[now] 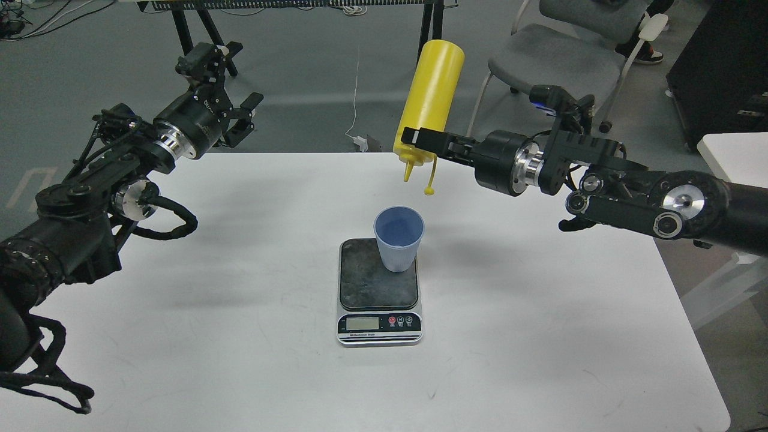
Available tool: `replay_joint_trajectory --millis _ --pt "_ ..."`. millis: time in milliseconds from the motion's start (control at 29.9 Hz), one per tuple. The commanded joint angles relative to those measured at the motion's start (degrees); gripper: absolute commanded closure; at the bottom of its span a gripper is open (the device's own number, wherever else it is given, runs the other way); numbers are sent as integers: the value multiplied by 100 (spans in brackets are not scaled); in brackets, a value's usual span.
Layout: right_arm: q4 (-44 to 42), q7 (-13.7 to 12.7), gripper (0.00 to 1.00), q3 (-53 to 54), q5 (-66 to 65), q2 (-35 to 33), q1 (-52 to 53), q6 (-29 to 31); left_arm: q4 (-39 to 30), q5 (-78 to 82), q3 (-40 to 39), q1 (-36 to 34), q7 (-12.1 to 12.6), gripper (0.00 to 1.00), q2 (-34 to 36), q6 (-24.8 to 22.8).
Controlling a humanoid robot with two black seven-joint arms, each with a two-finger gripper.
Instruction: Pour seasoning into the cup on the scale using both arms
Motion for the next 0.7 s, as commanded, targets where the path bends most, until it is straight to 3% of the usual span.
replay_joint_trajectory --millis 0,669 --pt "-12 -43 58 -376 -168 179 199 -157 0 0 8 0 0 5 12 0" --pt "-100 -192 57 -1854 -906 698 1280 -605 0 0 17 -9 0 4 -5 0"
